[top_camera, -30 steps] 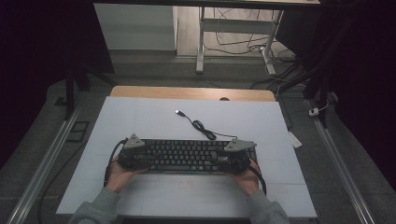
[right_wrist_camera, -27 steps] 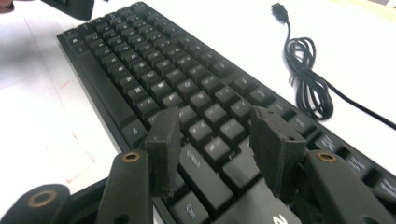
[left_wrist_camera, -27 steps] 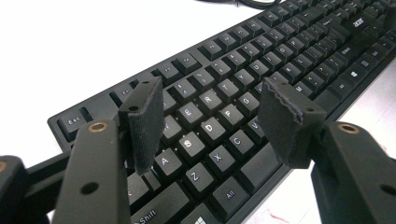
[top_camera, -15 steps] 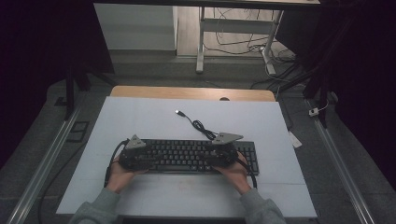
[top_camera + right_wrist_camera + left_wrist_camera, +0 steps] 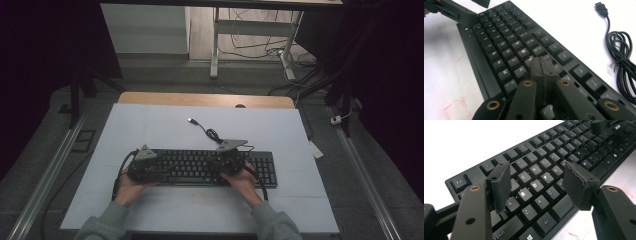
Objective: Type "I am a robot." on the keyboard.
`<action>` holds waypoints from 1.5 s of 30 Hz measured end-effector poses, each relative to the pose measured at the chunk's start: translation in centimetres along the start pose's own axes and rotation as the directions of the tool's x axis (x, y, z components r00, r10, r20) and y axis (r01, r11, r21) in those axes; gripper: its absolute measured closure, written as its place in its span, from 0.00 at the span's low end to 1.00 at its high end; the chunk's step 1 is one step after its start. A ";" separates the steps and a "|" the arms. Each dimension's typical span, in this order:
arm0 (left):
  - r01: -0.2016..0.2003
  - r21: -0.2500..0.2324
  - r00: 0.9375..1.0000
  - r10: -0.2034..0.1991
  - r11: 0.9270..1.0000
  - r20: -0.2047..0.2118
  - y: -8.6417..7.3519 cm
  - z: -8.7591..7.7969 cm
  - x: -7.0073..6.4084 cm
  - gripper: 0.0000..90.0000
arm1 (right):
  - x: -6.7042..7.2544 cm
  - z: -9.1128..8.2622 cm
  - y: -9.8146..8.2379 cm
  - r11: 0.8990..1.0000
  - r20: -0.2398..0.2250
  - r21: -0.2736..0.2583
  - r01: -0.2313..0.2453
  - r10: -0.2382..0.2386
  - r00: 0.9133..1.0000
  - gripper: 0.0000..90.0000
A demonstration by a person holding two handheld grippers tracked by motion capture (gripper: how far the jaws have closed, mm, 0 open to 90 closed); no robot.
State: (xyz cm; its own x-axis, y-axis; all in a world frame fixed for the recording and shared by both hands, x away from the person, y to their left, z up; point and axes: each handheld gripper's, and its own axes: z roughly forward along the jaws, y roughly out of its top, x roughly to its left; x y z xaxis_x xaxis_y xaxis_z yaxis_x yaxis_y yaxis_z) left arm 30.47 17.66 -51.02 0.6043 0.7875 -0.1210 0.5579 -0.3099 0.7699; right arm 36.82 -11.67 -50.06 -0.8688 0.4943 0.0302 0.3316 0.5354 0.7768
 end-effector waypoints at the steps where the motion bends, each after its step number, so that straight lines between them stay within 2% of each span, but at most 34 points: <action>1: 0.000 0.001 1.000 0.000 1.000 0.000 0.0 0.0 0.0 0.44 | 0.1 0.3 0.2 1.000 0.007 0.010 0.006 -0.007 1.000 0.99; 9: 0.004 0.001 1.000 -0.004 1.000 0.000 -0.1 0.0 0.1 0.43 | 0.1 1.8 0.4 0.999 0.016 0.050 0.018 -0.019 1.000 0.99; 27: -0.004 0.011 1.000 0.004 1.000 0.000 -0.1 0.2 -0.1 0.43 | 0.3 2.7 0.2 0.997 0.037 0.072 0.025 -0.028 0.999 1.00; 30: -0.003 0.010 1.000 0.003 1.000 0.001 -0.1 0.2 -0.1 0.43 | 0.3 2.2 0.4 0.998 0.040 0.050 0.033 -0.035 0.999 1.00; 34: -0.002 0.008 1.000 0.002 1.000 -0.002 -0.1 0.1 0.0 0.43 | 0.2 1.2 0.4 1.000 0.032 0.008 0.005 -0.005 0.999 1.00; 39: 0.006 0.002 1.000 -0.006 1.000 -0.007 -0.2 0.0 0.1 0.43 | 0.1 0.1 0.0 1.000 0.023 -0.012 -0.002 0.002 1.000 0.99; 45: 0.005 -0.001 1.000 -0.005 1.000 -0.009 -0.2 -0.1 0.2 0.43 | 0.3 -1.9 -1.3 1.000 0.038 -0.024 -0.009 0.010 0.999 0.77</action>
State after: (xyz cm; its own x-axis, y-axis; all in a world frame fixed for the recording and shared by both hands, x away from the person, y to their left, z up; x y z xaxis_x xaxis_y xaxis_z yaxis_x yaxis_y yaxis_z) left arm 30.46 17.95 -51.13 0.5967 0.7935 -0.1194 0.5601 -0.3054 0.7701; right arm 35.43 -13.57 -49.85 -0.8508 0.5253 0.0135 0.3300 0.5142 0.7917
